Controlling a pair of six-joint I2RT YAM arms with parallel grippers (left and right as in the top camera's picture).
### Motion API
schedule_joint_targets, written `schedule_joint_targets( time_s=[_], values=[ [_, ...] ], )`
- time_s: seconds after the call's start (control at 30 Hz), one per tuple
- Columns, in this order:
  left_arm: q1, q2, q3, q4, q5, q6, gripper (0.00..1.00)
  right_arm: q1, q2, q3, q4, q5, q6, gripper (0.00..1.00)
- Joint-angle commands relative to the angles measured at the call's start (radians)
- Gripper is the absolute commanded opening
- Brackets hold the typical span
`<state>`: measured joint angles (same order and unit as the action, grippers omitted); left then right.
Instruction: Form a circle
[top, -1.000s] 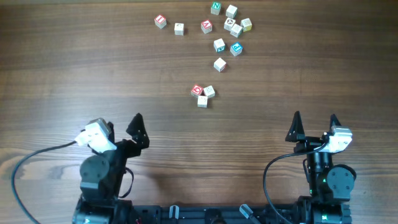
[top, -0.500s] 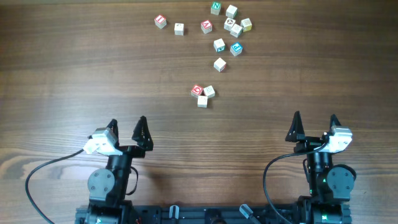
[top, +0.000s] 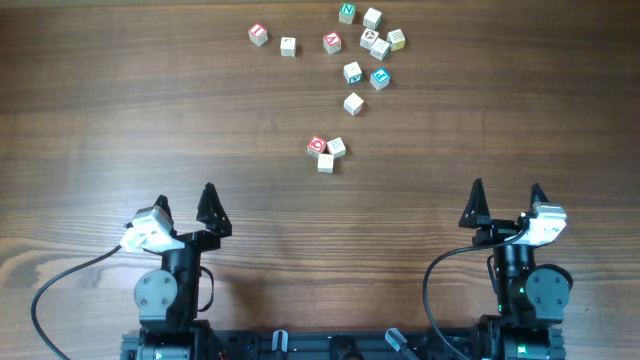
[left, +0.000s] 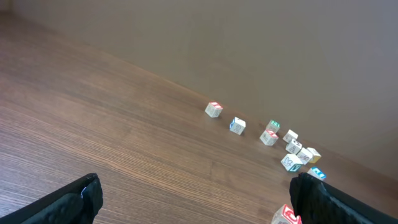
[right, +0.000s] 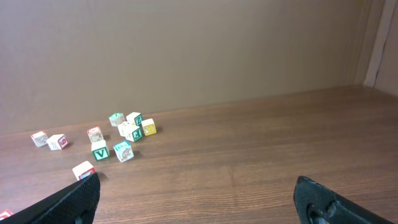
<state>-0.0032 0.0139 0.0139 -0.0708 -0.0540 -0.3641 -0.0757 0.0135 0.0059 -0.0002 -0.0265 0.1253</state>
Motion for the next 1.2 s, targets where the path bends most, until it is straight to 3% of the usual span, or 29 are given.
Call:
schedule_joint_targets(
  time_s=[0.0, 0.43, 0.6, 1.17],
  values=[
    [0.008, -0.011, -0.008, 0.001, 0.012, 0.02, 1.0, -0.006, -0.009, -0.001, 0.001, -0.019, -0.018, 1.0],
    [0.008, -0.011, -0.008, 0.008, -0.047, 0.021, 1.0, -0.006, -0.009, -0.001, 0.001, -0.019, -0.018, 1.0],
    [0.007, -0.011, -0.008, -0.007, 0.091, 0.255, 1.0, -0.006, -0.009, -0.001, 0.001, -0.019, -0.018, 1.0],
    [0.008, -0.011, -0.008, -0.005, 0.087, 0.255, 1.0, -0.006, -0.009, -0.001, 0.001, -0.019, -0.018, 1.0]
  ],
)
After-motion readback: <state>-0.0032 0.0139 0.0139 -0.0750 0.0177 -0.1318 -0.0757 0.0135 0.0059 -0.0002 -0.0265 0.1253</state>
